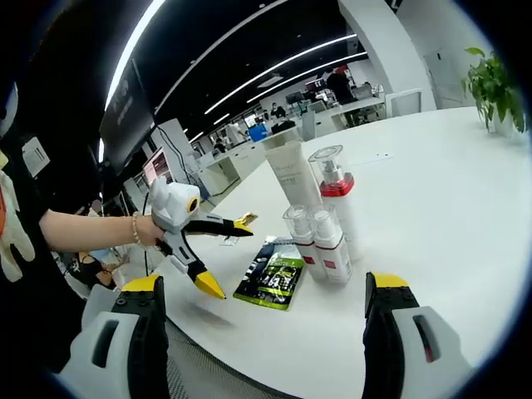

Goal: Arrange the skincare products in the storage area until every visible bottle or jar stands upright without overlapping.

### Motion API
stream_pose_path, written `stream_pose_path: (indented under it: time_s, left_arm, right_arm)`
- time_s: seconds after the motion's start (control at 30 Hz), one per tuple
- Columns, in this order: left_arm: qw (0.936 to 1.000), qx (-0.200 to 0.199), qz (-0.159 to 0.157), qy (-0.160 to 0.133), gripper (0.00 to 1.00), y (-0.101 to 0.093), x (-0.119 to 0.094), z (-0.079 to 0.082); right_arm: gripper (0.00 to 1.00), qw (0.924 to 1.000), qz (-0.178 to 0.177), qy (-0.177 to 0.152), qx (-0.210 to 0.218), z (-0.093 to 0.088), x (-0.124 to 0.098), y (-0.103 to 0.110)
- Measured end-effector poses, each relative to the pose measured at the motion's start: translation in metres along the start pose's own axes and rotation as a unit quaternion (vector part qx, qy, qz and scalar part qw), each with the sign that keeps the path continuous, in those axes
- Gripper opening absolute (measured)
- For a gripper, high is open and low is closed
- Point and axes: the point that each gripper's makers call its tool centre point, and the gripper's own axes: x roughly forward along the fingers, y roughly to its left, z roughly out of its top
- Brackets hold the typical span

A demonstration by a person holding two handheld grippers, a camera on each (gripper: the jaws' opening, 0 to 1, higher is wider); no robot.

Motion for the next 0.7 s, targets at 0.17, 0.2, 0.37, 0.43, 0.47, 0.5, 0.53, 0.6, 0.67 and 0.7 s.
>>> stream_pose_path:
  time_s: [0.17, 0.2, 0.37, 0.43, 0.47, 0.5, 0.53, 0.6, 0.67, 0.7]
  left_arm:
    - [0.9995, -0.027, 0.006, -0.018, 0.99, -0.012, -0.017, -0.002]
    - [0.9993, -0.029, 0.009, -0.024, 0.99, -0.013, -0.020, -0.002]
    - [0.9968, -0.059, 0.026, -0.048, 0.99, -0.015, -0.037, -0.007]
    - [0.9958, -0.068, 0.033, -0.052, 0.99, -0.016, -0.043, -0.012]
    - [0.9952, -0.071, 0.038, -0.055, 0.99, -0.016, -0.045, -0.014]
    - [0.9936, -0.084, 0.046, -0.060, 0.99, -0.019, -0.049, -0.015]
    - [0.9926, -0.091, 0.049, -0.065, 0.99, -0.019, -0.051, -0.016]
    - [0.9892, -0.107, 0.062, -0.079, 0.99, -0.018, -0.057, -0.017]
    - [0.9865, -0.120, 0.071, -0.086, 0.99, -0.017, -0.064, -0.026]
    - [0.9857, -0.125, 0.073, -0.086, 0.99, -0.017, -0.066, -0.029]
  right_arm:
    - [1.00, 1.0000, 0.000, 0.003, -0.003, -0.002, 0.001, -0.002]
    - [1.00, 1.0000, 0.000, 0.003, -0.004, -0.002, 0.001, -0.003]
    - [1.00, 1.0000, 0.000, 0.003, -0.006, -0.003, 0.002, -0.003]
    - [1.00, 1.0000, -0.001, 0.003, -0.007, -0.003, 0.002, -0.003]
    - [1.00, 1.0000, -0.002, 0.003, -0.008, -0.003, 0.002, -0.004]
    - [1.00, 1.0000, -0.002, 0.004, -0.008, -0.004, 0.002, -0.004]
    - [1.00, 1.0000, -0.001, 0.005, -0.009, -0.004, 0.003, -0.004]
    - [1.00, 0.9999, 0.001, 0.006, -0.011, -0.004, 0.003, -0.003]
    - [1.00, 0.9999, 0.001, 0.008, -0.013, -0.005, 0.003, -0.003]
    - [1.00, 0.9998, 0.001, 0.010, -0.016, -0.006, 0.003, -0.003]
